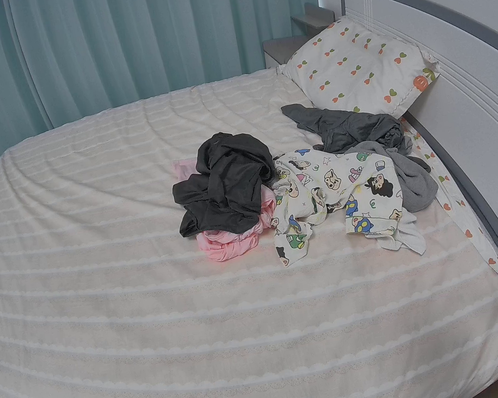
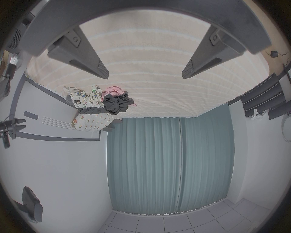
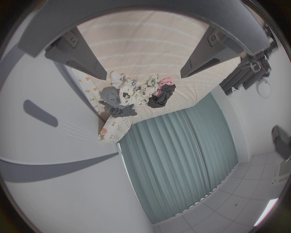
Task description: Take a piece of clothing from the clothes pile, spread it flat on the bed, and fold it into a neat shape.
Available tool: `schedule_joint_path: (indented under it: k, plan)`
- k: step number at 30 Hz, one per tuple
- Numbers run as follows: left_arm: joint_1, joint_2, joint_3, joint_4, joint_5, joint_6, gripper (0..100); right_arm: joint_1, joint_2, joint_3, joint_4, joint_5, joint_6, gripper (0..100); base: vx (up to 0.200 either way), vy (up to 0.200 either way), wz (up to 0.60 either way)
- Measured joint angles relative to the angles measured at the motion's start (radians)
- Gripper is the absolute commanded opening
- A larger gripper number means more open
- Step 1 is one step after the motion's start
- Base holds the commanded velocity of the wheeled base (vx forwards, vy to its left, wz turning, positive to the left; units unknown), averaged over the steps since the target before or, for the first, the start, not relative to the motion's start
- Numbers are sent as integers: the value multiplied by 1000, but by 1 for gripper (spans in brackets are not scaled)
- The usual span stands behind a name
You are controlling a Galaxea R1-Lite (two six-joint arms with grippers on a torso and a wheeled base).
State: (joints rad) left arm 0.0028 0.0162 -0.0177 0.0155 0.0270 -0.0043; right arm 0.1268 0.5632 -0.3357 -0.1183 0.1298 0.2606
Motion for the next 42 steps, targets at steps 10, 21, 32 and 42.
schedule_joint_path:
  k: [10, 21, 32, 42]
  plan:
    - [0, 0, 0, 0, 0, 0, 100, 43, 458, -167, -133, 6, 150, 100, 0, 0, 0]
    - [0, 0, 0, 0, 0, 0, 100, 39, 1015, -463, -221, -26, 272, 100, 0, 0, 0]
    - [0, 0, 0, 0, 0, 0, 100, 6, 1541, -887, -237, -85, 346, 100, 0, 0, 0]
    - [0, 0, 0, 0, 0, 0, 100, -31, 1765, -1033, -222, -126, 340, 100, 0, 0, 0]
